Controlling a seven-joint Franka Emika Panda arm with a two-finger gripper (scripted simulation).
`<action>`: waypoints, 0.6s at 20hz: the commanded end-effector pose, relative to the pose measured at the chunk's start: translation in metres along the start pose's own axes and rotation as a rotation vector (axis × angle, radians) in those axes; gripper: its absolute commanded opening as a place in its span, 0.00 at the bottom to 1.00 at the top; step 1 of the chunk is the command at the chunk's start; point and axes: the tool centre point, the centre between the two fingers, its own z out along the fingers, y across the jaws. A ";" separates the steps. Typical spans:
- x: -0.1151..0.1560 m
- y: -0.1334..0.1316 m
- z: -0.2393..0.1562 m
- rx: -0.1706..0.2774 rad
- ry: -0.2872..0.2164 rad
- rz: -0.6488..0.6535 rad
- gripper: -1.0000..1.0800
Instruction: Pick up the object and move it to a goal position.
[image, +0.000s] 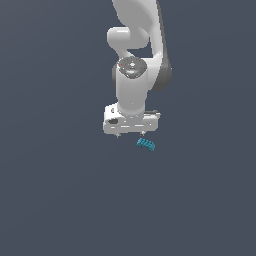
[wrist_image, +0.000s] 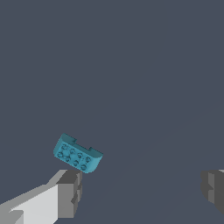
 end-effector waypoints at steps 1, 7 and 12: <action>0.000 0.000 0.000 0.000 0.000 0.000 0.96; -0.001 -0.002 0.002 -0.001 0.000 -0.024 0.96; -0.002 -0.006 0.009 -0.004 0.000 -0.089 0.96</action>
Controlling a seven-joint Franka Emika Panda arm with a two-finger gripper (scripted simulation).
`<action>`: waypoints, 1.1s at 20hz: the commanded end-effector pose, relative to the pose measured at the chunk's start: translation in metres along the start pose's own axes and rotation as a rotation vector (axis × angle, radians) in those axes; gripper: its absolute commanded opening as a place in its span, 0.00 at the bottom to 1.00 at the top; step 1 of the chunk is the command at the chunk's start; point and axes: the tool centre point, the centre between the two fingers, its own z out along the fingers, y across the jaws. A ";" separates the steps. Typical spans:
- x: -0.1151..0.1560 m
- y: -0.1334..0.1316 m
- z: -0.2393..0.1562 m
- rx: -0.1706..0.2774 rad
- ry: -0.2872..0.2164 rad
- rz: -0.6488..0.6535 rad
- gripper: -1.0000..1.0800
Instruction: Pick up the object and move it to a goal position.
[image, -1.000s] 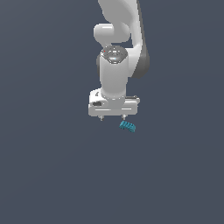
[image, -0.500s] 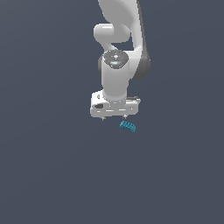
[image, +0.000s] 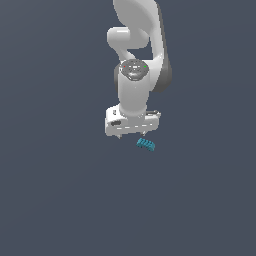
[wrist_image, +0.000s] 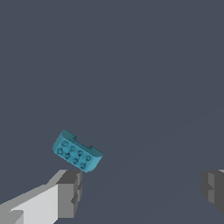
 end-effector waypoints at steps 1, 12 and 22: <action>-0.001 -0.003 0.004 -0.002 0.000 -0.040 0.96; -0.007 -0.027 0.035 -0.011 0.001 -0.345 0.96; -0.017 -0.056 0.067 -0.013 0.007 -0.687 0.96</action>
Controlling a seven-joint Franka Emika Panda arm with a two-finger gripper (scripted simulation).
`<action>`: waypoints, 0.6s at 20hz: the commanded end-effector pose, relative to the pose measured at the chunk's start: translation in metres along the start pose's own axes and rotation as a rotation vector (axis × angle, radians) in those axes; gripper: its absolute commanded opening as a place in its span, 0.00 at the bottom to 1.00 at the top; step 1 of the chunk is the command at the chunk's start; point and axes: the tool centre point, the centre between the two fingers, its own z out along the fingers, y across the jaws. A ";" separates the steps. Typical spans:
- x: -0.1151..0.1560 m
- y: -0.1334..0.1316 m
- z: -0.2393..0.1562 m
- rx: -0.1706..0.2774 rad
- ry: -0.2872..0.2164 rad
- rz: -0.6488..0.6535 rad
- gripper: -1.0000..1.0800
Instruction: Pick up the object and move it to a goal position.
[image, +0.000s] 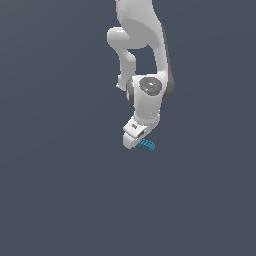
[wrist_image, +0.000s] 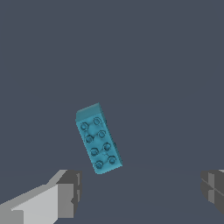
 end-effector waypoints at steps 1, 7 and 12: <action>0.002 -0.008 0.007 0.000 0.003 -0.086 0.96; 0.006 -0.023 0.021 0.000 0.010 -0.245 0.96; 0.008 -0.032 0.028 0.001 0.015 -0.329 0.96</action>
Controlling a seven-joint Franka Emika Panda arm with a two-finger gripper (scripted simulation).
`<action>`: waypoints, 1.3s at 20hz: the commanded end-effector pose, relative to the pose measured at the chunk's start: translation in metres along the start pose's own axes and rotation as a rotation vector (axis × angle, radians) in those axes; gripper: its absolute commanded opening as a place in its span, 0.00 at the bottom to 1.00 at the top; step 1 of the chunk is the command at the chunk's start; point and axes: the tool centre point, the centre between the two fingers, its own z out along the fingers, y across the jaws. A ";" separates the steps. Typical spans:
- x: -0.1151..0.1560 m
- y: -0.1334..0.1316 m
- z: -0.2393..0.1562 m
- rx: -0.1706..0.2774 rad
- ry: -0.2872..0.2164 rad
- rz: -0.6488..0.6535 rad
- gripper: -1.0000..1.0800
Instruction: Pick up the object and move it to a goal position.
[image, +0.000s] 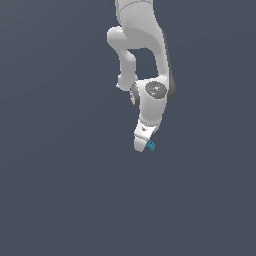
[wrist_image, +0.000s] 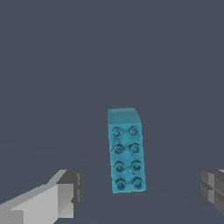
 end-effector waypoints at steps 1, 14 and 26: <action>0.002 -0.003 0.003 0.000 0.002 -0.036 0.96; 0.003 -0.006 0.017 0.000 0.004 -0.064 0.96; 0.003 -0.006 0.055 0.000 0.004 -0.068 0.96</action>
